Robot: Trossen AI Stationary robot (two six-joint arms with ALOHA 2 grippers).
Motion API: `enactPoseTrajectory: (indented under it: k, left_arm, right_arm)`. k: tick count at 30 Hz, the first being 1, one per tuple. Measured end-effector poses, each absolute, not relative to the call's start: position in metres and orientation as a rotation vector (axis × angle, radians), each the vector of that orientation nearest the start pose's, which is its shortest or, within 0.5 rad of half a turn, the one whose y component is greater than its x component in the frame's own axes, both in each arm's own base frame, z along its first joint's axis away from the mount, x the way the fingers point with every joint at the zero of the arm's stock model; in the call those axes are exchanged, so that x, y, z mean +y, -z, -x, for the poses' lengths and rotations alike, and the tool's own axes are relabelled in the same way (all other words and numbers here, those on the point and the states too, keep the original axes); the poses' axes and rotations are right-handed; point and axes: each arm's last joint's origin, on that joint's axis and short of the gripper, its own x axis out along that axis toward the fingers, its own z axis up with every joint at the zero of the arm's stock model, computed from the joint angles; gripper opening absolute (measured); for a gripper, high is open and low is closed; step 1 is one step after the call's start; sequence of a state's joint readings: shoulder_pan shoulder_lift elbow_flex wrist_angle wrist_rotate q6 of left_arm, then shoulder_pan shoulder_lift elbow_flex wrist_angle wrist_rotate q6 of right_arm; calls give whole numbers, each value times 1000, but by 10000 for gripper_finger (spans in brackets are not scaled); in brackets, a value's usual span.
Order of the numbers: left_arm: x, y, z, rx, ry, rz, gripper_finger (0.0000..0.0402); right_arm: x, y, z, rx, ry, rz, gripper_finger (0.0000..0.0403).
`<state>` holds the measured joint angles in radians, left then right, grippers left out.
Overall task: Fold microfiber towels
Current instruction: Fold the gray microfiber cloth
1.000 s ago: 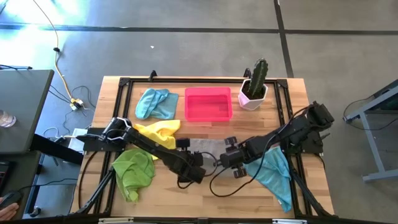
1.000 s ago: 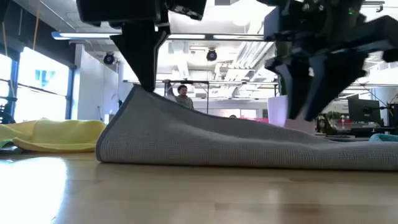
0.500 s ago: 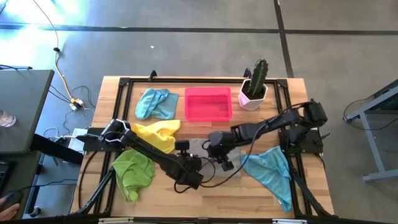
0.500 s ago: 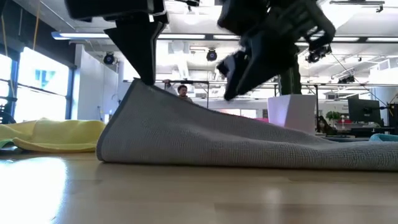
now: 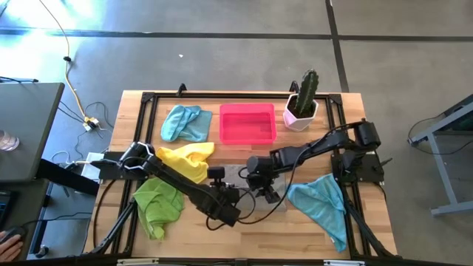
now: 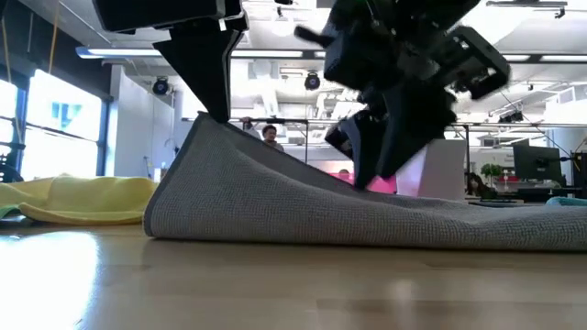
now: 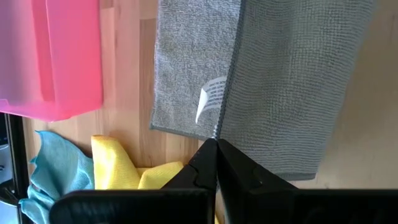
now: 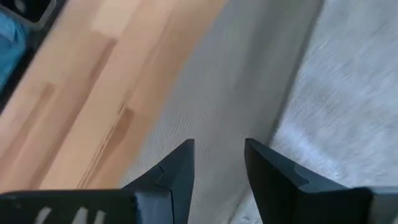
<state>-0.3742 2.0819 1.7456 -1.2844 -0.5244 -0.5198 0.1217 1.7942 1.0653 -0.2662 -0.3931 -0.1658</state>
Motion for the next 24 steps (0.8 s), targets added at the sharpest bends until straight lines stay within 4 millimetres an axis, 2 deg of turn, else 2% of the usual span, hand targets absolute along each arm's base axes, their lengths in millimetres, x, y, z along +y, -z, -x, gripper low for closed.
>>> enactPoseTrajectory:
  k: [6,11,19,24]
  left_arm:
    - [-134,-217,-373,1351,-464,-274,0]
    - [-134,-217,-373,1331,-486,-296,0]
    - [-133,-218,-373,1316,-504,-317,0]
    - [-133,-218,-373,1321,-505,-322,0]
  right_arm:
    - [47,-177,-366,737,-480,55,134]
    - [48,-175,-370,710,-481,58,134]
    - [48,-148,-372,803,-523,-3,134]
    - [47,-140,-359,974,-545,-50,134]
